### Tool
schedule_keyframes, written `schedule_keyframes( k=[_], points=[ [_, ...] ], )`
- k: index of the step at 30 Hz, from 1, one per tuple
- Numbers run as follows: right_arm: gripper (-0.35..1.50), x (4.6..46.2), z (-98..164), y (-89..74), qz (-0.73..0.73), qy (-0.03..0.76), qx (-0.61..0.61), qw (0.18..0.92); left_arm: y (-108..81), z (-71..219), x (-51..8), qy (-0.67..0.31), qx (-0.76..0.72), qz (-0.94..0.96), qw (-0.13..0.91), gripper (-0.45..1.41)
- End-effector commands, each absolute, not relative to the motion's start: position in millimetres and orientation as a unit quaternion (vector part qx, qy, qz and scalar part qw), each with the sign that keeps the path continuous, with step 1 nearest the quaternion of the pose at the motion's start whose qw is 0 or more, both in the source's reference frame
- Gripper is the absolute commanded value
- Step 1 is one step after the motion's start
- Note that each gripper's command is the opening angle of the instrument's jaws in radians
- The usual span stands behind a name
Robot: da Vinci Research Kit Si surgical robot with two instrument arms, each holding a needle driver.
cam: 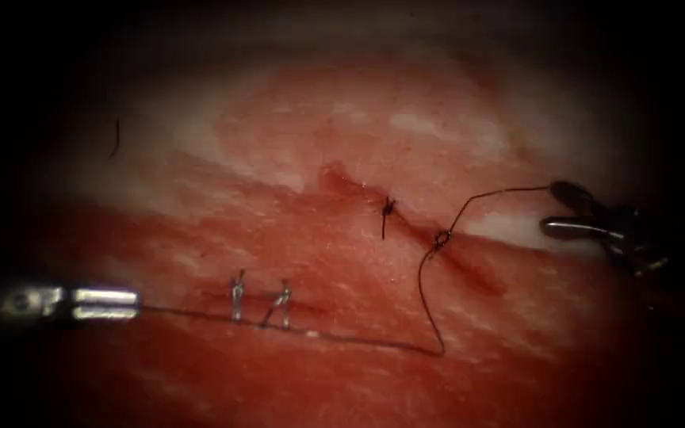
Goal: Wound Closure
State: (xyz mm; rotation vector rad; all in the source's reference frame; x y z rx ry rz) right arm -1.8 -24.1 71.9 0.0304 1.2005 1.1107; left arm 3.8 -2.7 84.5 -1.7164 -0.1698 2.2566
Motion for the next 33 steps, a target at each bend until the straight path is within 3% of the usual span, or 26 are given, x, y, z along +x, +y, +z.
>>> schedule_keyframes(
  k=[1, 8, 11, 14, 17, 29, 31, 33],
  points=[
    [1.38, -1.1, 72.4, -24.4, 0.490, 0.536, 0.009, 0.687, -2.9, 85.3, 3.2, -0.060, -0.598, 0.785, 0.150, -0.45],
    [1.41, 0.9, 71.4, -26.0, 0.486, 0.524, 0.011, 0.699, -2.0, 85.5, 3.3, -0.059, -0.598, 0.784, 0.154, -0.45],
    [1.31, 2.4, 71.8, -26.7, 0.489, 0.514, 0.054, 0.702, -2.2, 85.5, 4.0, -0.054, -0.598, 0.784, 0.156, -0.45],
    [0.91, 3.8, 72.7, -27.1, 0.588, 0.477, 0.147, 0.636, -3.0, 85.5, 5.2, -0.049, -0.596, 0.786, 0.157, -0.45],
    [0.83, 5.1, 73.9, -27.0, 0.649, 0.427, 0.203, 0.595, -4.3, 85.5, 6.4, -0.042, -0.593, 0.789, 0.152, -0.45],
    [0.91, 6.9, 81.6, -25.9, 0.723, 0.396, 0.309, 0.474, -7.3, 84.5, 8.0, -0.039, -0.589, 0.792, 0.156, -0.45],
    [0.99, 7.0, 82.0, -25.6, 0.725, 0.399, 0.316, 0.463, -7.6, 84.5, 8.0, -0.039, -0.588, 0.792, 0.158, -0.45],
    [0.91, 7.3, 81.8, -25.3, 0.719, 0.416, 0.334, 0.446, -8.0, 84.8, 8.0, -0.039, -0.588, 0.792, 0.159, -0.45]
  ],
)
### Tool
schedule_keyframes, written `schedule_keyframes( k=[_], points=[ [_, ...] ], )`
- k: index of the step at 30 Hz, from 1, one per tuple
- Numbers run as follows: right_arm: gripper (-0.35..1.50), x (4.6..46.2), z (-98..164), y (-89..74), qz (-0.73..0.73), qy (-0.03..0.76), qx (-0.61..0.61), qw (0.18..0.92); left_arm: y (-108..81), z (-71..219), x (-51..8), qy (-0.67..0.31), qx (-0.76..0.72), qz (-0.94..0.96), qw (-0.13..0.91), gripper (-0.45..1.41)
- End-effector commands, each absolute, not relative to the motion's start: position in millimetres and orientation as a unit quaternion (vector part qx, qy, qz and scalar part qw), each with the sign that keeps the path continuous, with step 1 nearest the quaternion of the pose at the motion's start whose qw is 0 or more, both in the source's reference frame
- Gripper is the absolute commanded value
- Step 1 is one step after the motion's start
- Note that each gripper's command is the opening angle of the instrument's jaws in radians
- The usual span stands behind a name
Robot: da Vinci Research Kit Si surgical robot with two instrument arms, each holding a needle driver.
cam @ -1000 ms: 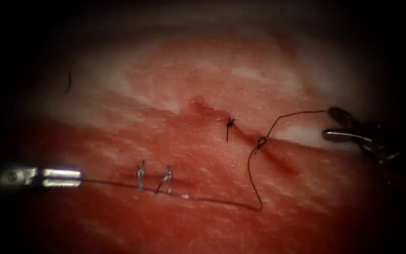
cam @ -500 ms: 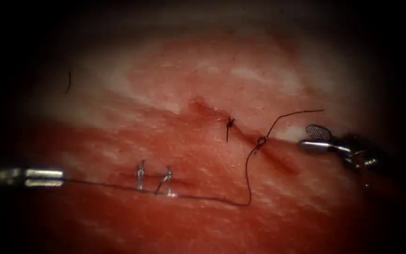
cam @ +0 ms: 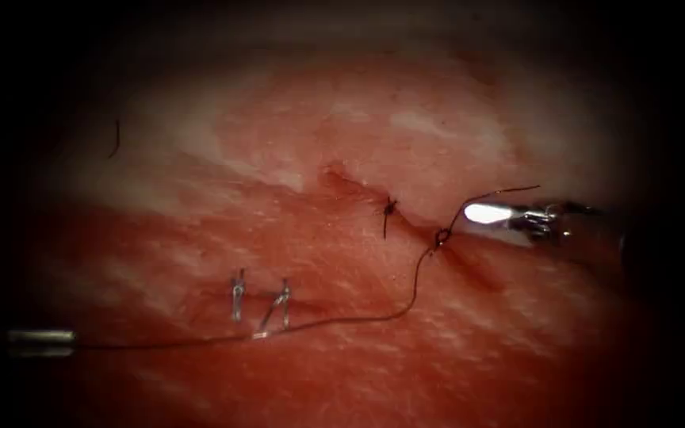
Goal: Wound Closure
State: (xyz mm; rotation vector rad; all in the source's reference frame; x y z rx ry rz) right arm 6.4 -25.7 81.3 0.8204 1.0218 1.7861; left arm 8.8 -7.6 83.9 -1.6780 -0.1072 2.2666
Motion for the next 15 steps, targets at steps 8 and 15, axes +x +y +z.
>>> schedule_keyframes(
  k=[8, 15],
  points=[
    [0.81, 9.3, 81.4, -23.8, 0.714, 0.421, 0.346, 0.440, -9.0, 85.8, 8.4, -0.043, -0.589, 0.790, 0.167, -0.45],
    [0.66, 10.8, 82.1, -23.1, 0.713, 0.423, 0.346, 0.439, -10.4, 85.8, 8.5, -0.042, -0.587, 0.791, 0.169, -0.45]
  ],
)
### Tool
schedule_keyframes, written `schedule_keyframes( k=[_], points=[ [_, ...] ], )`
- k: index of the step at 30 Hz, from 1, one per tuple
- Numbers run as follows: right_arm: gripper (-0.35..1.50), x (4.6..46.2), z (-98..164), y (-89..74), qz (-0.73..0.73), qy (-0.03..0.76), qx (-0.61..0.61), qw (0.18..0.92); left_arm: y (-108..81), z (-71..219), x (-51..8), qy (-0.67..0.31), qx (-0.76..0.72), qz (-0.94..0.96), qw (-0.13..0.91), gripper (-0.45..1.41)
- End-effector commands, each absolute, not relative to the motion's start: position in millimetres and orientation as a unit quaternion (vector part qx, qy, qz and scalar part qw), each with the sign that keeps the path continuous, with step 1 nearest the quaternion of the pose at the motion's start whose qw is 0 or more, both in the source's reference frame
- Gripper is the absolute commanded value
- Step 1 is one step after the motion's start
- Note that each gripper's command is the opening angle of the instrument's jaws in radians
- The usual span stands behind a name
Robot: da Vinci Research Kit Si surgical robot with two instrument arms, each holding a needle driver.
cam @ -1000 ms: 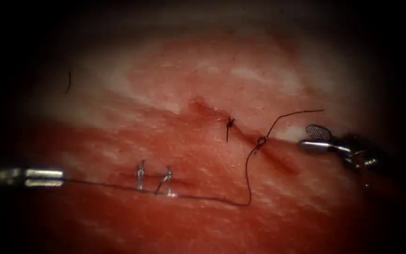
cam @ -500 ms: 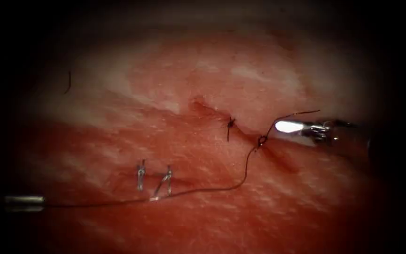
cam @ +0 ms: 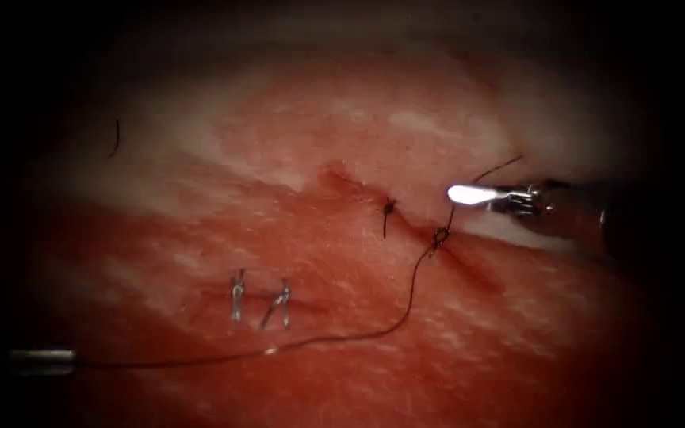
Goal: Wound Closure
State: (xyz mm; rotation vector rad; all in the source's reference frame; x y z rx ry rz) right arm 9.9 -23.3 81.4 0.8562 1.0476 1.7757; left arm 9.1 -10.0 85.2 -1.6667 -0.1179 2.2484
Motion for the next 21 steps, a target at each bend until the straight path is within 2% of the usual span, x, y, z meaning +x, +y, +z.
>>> schedule_keyframes(
  k=[1, 4, 7, 9, 10, 17, 21],
  points=[
    [0.62, 10.8, 82.1, -23.1, 0.713, 0.423, 0.347, 0.439, -10.6, 85.7, 8.5, -0.041, -0.585, 0.792, 0.169, -0.45],
    [0.56, 10.9, 82.1, -23.1, 0.710, 0.425, 0.349, 0.439, -11.2, 85.4, 8.4, -0.041, -0.582, 0.794, 0.168, -0.45],
    [0.36, 11.1, 82.1, -23.0, 0.713, 0.423, 0.352, 0.435, -12.1, 85.4, 8.4, -0.046, -0.582, 0.795, 0.168, -0.45],
    [-0.18, 11.3, 82.2, -22.9, 0.716, 0.420, 0.358, 0.429, -12.4, 85.5, 8.5, -0.047, -0.581, 0.795, 0.169, -0.45],
    [-0.35, 11.5, 82.2, -22.8, 0.714, 0.420, 0.360, 0.429, -12.8, 85.6, 8.6, -0.048, -0.581, 0.794, 0.170, -0.45],
    [-0.35, 11.8, 82.3, -22.4, 0.720, 0.419, 0.351, 0.426, -14.3, 85.9, 9.5, -0.052, -0.580, 0.794, 0.174, -0.45],
    [-0.35, 10.6, 82.2, -22.3, 0.719, 0.426, 0.325, 0.444, -16.3, 85.5, 10.8, -0.069, -0.584, 0.787, 0.185, -0.45]
  ],
)
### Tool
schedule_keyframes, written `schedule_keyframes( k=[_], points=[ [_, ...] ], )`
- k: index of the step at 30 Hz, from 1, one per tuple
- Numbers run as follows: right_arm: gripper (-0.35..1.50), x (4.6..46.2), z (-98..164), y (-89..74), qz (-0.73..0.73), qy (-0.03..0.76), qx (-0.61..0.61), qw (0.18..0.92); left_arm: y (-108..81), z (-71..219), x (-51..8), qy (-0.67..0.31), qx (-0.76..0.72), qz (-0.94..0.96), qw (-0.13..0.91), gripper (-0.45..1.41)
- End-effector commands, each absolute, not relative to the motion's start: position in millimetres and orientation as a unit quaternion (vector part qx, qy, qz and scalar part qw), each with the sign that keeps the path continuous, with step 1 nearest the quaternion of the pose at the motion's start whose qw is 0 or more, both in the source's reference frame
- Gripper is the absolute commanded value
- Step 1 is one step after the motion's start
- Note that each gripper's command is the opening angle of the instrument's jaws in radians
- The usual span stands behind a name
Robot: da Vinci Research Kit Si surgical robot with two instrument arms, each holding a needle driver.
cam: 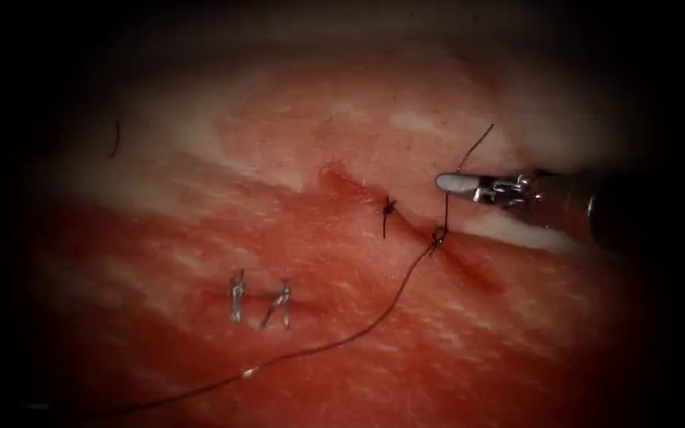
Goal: Wound Closure
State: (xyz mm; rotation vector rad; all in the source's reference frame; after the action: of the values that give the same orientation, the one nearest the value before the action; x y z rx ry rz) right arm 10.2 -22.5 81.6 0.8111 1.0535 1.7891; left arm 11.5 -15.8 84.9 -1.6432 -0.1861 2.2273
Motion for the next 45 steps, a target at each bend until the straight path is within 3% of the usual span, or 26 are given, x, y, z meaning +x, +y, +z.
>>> schedule_keyframes(
  k=[1, 18, 36, 45],
  points=[
    [-0.35, 10.3, 82.2, -22.3, 0.718, 0.426, 0.322, 0.446, -17.0, 85.5, 11.0, -0.073, -0.587, 0.785, 0.186, -0.45],
    [-0.35, 6.4, 81.8, -22.5, 0.716, 0.431, 0.273, 0.476, -30.7, 89.2, 17.4, -0.141, -0.565, 0.781, 0.227, -0.45],
    [-0.35, 1.5, 82.0, -22.0, 0.721, 0.425, 0.235, 0.494, -33.6, 91.0, 18.9, -0.157, -0.553, 0.784, 0.236, -0.45],
    [-0.35, 3.5, 81.5, -22.7, 0.700, 0.450, 0.265, 0.486, -32.8, 90.7, 18.9, -0.158, -0.550, 0.784, 0.243, -0.45]
  ],
)
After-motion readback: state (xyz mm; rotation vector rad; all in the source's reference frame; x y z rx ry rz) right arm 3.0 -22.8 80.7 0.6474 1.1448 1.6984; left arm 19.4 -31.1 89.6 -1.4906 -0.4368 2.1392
